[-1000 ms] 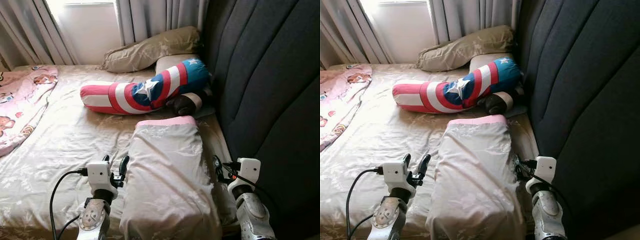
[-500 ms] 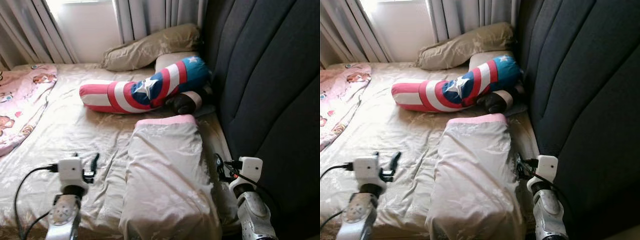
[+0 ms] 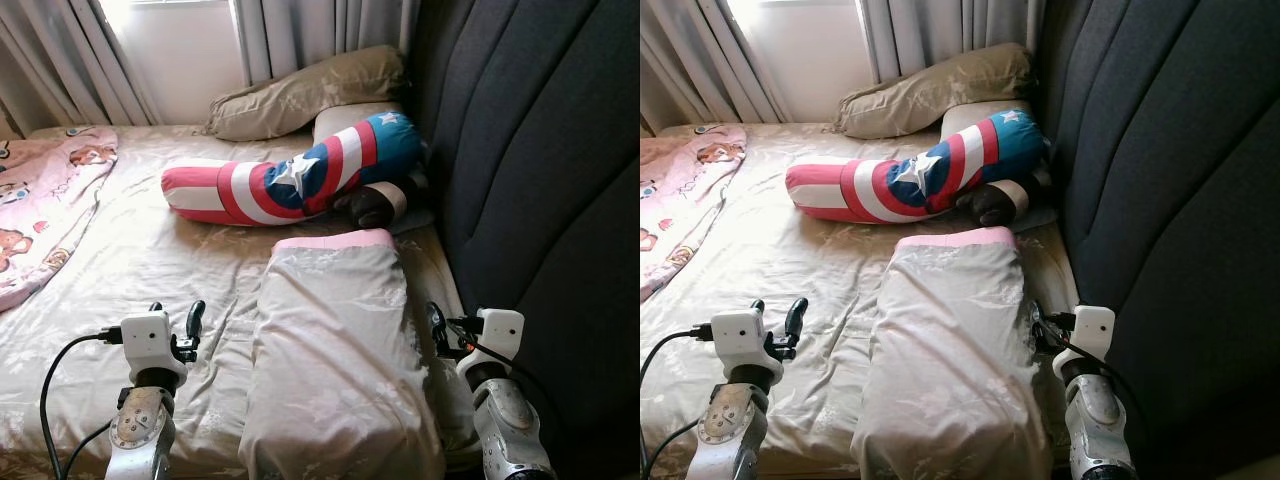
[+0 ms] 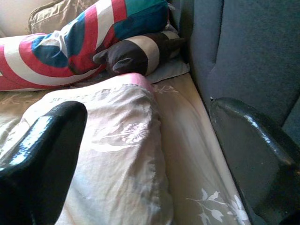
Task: Clean up the room
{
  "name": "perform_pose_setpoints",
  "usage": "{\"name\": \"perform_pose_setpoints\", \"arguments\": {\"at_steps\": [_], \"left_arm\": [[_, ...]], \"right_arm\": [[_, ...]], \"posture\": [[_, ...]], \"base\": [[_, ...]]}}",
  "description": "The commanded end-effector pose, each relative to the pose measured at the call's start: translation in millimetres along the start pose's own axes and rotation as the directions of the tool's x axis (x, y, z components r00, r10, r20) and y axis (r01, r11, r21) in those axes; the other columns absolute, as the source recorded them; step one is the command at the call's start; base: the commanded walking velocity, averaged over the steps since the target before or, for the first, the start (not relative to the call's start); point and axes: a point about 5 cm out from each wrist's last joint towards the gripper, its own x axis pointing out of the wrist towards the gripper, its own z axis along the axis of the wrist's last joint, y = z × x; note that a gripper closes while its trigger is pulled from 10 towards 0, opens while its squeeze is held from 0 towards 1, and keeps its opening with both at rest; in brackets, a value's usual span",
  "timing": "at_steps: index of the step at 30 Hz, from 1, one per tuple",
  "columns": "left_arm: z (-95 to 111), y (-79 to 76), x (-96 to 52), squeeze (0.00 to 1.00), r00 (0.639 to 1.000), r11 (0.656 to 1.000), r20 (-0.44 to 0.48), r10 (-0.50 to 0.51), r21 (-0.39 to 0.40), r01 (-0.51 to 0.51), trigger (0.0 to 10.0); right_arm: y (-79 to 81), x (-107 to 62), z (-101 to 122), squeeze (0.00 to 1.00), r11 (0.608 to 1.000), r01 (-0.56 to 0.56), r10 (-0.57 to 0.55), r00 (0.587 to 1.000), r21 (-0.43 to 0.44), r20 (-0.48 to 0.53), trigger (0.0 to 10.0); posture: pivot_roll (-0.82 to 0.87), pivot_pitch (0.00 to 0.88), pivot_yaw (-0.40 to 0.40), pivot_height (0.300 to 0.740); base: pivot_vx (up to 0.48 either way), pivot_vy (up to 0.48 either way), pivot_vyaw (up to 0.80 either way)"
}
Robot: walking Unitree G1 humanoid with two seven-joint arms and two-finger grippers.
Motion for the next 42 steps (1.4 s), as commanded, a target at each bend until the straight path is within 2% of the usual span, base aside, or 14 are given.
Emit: {"name": "perform_pose_setpoints", "arguments": {"at_steps": [1, 8, 21, 29, 33, 39, 42], "left_arm": [[4.0, 0.4, -1.0, 0.00, 1.000, 1.000, 0.026, -0.003, -0.003, 0.003, 10.0], [2.2, -3.7, -2.6, 0.00, 1.000, 1.000, 0.023, -0.012, -0.022, 0.012, 10.0], [0.4, -17.7, -0.4, 0.00, 0.999, 0.998, 0.020, -0.028, -0.058, 0.029, 10.0], [2.0, -15.5, -0.2, 0.00, 1.000, 0.998, 0.024, -0.015, -0.059, 0.017, 10.0], [2.4, -14.5, 0.3, 0.00, 1.000, 0.998, 0.024, -0.017, -0.055, 0.018, 10.0], [4.0, -14.6, 2.6, 0.00, 0.999, 0.998, 0.025, -0.024, -0.051, 0.025, 10.0], [3.9, -15.1, 2.5, 0.00, 0.999, 0.998, 0.024, -0.026, -0.049, 0.027, 10.0]], "right_arm": [[0.4, 0.6, 1.1, 0.00, 1.000, 0.001, -0.001, 1.000, -0.002, 0.007, 10.0], [-2.0, -3.3, -2.1, 0.00, 1.000, 0.003, -0.003, 1.000, -0.020, 0.001, 10.0], [-12.5, 0.6, 9.5, 0.00, 0.999, 0.008, -0.007, 1.000, -0.049, 0.021, 10.0], [-7.0, 1.4, 7.8, 0.00, 0.999, -0.005, 0.006, 1.000, -0.050, 0.009, 10.0], [-3.5, 0.2, 3.7, 0.00, 0.996, -0.035, 0.033, 0.999, -0.082, -0.025, 10.0], [-4.6, -0.7, 1.9, 0.00, 0.996, -0.027, 0.024, 0.999, -0.087, -0.037, 10.0], [-4.0, -1.8, 3.6, 0.00, 0.997, -0.030, 0.029, 0.999, -0.074, -0.013, 10.0]], "posture": [[-0.05, 0.000, 0.042, 0.740], [-0.05, 0.000, 0.042, 0.740], [-0.06, 0.000, -0.003, 0.740], [-0.05, 0.000, -0.004, 0.740], [-0.06, 0.000, 0.002, 0.740], [-0.07, 0.000, 0.011, 0.695], [-0.07, 0.000, 0.011, 0.691]], "base": [[0.000, 0.000, 0.00], [0.000, 0.000, 0.00], [0.000, 0.000, 0.00], [0.000, 0.000, 0.00], [0.000, 0.000, 0.00], [0.000, 0.000, 0.00], [0.000, 0.000, 0.00]]}}
